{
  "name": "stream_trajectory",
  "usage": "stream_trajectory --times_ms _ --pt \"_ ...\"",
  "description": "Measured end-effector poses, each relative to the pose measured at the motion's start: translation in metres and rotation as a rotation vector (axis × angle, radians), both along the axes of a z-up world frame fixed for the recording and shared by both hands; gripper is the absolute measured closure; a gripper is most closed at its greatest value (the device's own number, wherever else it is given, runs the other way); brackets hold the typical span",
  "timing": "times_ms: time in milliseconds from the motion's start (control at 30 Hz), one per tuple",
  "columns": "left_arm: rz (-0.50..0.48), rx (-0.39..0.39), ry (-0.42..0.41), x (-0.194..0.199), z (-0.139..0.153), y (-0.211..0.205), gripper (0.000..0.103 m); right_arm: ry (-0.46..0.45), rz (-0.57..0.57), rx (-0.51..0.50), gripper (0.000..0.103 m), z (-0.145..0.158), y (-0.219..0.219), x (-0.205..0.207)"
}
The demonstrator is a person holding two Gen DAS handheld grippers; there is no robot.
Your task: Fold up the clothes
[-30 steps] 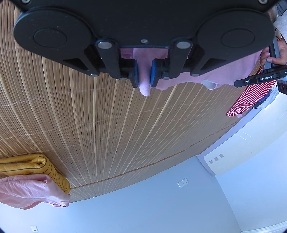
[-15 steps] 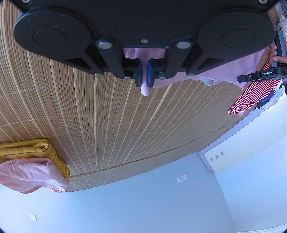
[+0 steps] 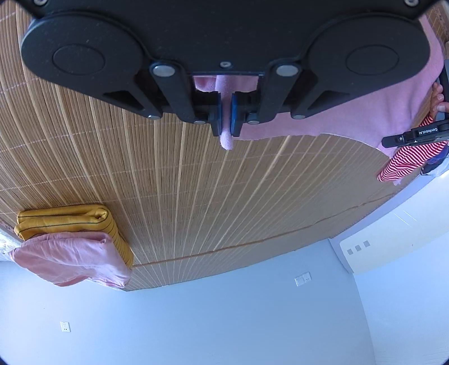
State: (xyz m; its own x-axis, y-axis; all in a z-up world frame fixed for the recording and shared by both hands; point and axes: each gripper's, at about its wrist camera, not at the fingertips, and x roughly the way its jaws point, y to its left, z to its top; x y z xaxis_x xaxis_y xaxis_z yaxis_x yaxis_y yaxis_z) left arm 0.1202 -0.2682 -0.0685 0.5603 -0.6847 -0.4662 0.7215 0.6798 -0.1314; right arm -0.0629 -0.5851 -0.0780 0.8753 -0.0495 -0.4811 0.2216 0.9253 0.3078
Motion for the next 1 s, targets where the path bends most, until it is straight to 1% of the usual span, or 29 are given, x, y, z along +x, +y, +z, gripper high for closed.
stream_trajectory --times_ms 33,67,100,133,167,200,267,300,333,400,433,500,567,633,700,767,800,867,1000 --pt "0.014 0.016 0.006 0.002 -0.004 0.0 0.092 0.012 -0.004 -0.006 0.095 -0.005 -0.001 0.005" --pt "0.024 0.024 0.0 0.003 -0.005 0.002 0.089 0.023 -0.008 -0.013 0.093 -0.01 -0.001 0.01" --pt "0.034 0.032 -0.006 0.005 -0.007 0.003 0.079 0.032 -0.018 -0.027 0.09 -0.009 -0.002 0.009" --pt "0.049 0.041 -0.02 0.004 -0.005 0.004 0.072 0.04 -0.027 -0.042 0.088 -0.008 -0.002 0.008" --pt "0.055 0.04 -0.042 0.002 -0.002 0.007 0.06 0.048 -0.037 -0.057 0.084 -0.007 -0.003 0.007" --pt "0.061 0.038 -0.065 0.0 0.002 0.011 0.051 0.049 -0.051 -0.087 0.082 -0.002 -0.002 0.003" --pt "0.072 0.032 -0.115 -0.007 0.01 0.016 0.044 0.029 -0.053 -0.161 0.081 0.01 0.006 -0.007" --pt "0.068 0.034 -0.133 -0.012 0.014 0.019 0.043 0.016 -0.041 -0.187 0.08 0.016 0.011 -0.013" --pt "0.05 0.039 -0.137 -0.018 0.017 0.019 0.043 0.008 0.002 -0.176 0.078 0.019 0.018 -0.017" --pt "-0.021 0.048 -0.119 -0.033 0.021 0.019 0.043 0.005 0.086 -0.154 0.073 0.018 0.035 -0.022" --pt "-0.054 0.054 -0.112 -0.041 0.021 0.016 0.043 0.029 0.134 -0.156 0.069 0.016 0.046 -0.021" --pt "-0.121 0.089 -0.132 -0.063 0.016 0.009 0.043 0.092 0.18 -0.202 0.067 0.009 0.065 -0.018" --pt "-0.164 0.156 -0.175 -0.079 0.007 0.004 0.043 0.154 0.157 -0.225 0.065 0.003 0.076 -0.015" --pt "-0.171 0.24 -0.207 -0.087 -0.004 0.002 0.043 0.185 0.117 -0.22 0.063 0.002 0.081 -0.015" --pt "-0.151 0.277 -0.231 -0.089 -0.013 0.01 0.043 0.202 0.082 -0.218 0.06 0.005 0.083 -0.017" --pt "-0.13 0.268 -0.225 -0.088 -0.014 0.022 0.043 0.216 0.061 -0.224 0.054 0.008 0.083 -0.02" --pt "-0.118 0.276 -0.226 -0.088 -0.014 0.029 0.043 0.221 0.056 -0.225 0.053 0.008 0.083 -0.021" --pt "-0.089 0.286 -0.24 -0.088 -0.012 0.041 0.043 0.232 0.048 -0.227 0.052 0.009 0.082 -0.024" --pt "-0.02 0.248 -0.219 -0.093 -0.001 0.068 0.043 0.229 0.04 -0.235 0.052 0.013 0.085 -0.031"
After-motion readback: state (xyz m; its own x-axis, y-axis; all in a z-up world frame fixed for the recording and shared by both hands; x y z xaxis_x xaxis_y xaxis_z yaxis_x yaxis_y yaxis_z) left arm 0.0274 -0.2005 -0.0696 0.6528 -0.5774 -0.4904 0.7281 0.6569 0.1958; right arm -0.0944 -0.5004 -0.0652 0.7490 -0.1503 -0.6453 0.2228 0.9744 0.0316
